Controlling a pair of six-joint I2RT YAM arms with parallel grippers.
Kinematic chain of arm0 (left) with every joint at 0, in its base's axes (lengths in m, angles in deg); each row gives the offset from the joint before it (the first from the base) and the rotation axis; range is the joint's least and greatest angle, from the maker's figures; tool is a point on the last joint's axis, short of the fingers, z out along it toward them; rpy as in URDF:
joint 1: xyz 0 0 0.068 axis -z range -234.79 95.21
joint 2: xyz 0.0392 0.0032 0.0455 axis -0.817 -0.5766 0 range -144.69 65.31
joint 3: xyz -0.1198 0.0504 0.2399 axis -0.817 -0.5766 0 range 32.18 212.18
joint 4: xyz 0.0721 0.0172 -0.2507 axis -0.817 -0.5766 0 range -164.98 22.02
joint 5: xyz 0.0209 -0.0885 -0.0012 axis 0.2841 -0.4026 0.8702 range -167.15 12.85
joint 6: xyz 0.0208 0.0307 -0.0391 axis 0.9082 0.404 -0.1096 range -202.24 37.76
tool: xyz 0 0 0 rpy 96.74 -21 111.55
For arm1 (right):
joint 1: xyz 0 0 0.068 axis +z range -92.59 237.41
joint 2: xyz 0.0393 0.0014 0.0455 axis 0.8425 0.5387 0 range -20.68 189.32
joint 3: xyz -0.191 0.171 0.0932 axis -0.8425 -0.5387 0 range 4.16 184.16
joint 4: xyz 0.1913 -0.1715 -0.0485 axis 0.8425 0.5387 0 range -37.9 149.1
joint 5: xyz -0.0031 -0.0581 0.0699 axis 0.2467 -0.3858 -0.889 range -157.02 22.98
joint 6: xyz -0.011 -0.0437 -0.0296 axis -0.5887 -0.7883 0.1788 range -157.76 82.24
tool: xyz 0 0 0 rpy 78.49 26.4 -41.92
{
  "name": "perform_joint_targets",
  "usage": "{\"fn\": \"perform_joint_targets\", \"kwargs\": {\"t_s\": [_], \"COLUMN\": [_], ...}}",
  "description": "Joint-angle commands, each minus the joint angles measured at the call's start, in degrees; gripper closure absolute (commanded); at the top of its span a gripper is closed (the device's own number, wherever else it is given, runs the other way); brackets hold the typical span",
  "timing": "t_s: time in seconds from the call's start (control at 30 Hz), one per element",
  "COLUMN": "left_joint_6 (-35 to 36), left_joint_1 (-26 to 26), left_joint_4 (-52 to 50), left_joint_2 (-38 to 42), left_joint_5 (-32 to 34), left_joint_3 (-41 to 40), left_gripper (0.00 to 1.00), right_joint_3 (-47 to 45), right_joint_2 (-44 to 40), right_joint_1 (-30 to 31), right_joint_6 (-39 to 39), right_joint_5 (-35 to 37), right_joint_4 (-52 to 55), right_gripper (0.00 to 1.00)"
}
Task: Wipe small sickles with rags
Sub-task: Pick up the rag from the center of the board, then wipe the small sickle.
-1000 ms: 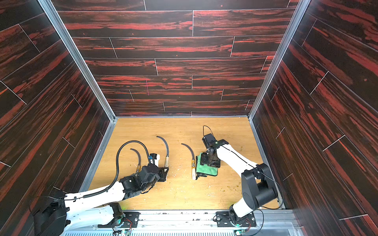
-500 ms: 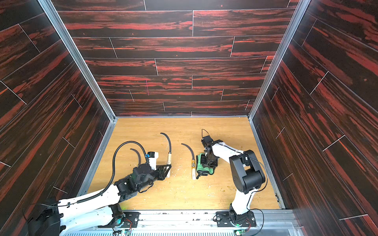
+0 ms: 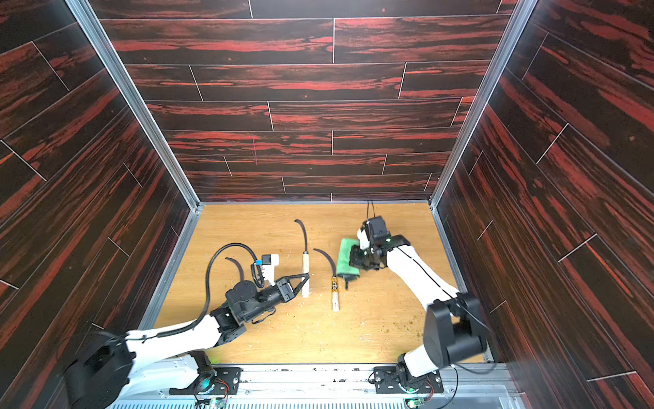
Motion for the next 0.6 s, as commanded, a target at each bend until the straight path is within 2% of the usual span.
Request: {"fn": "perform_joint_targets", "kwargs": {"t_s": [0.0, 0.07, 0.2, 0.57], "left_joint_6": [-4.32, -4.45, -4.45, -5.52], "left_joint_1": [-0.38, -0.52, -0.46, -1.46], "left_joint_4": [11.71, 11.9, 10.85, 11.63], "left_joint_2": [-2.19, -2.8, -3.27, -10.56], "left_joint_5": [-3.68, -4.2, -4.61, -6.24], "left_joint_3": [3.32, 4.19, 5.43, 9.27], "left_gripper": [0.98, 0.98, 0.98, 0.99], "right_joint_3": [2.78, 3.79, 4.98, 4.48], "right_joint_2": [-3.08, -3.2, -2.94, -8.59], "right_joint_1": [0.1, 0.08, 0.51, 5.51], "right_joint_6": [-1.2, -1.1, -0.47, -0.02], "right_joint_5": [-7.06, -10.93, -13.93, -13.44], "right_joint_4": [-0.96, -1.92, -3.56, -6.02], "right_gripper": [0.97, 0.97, 0.97, 0.97]}}
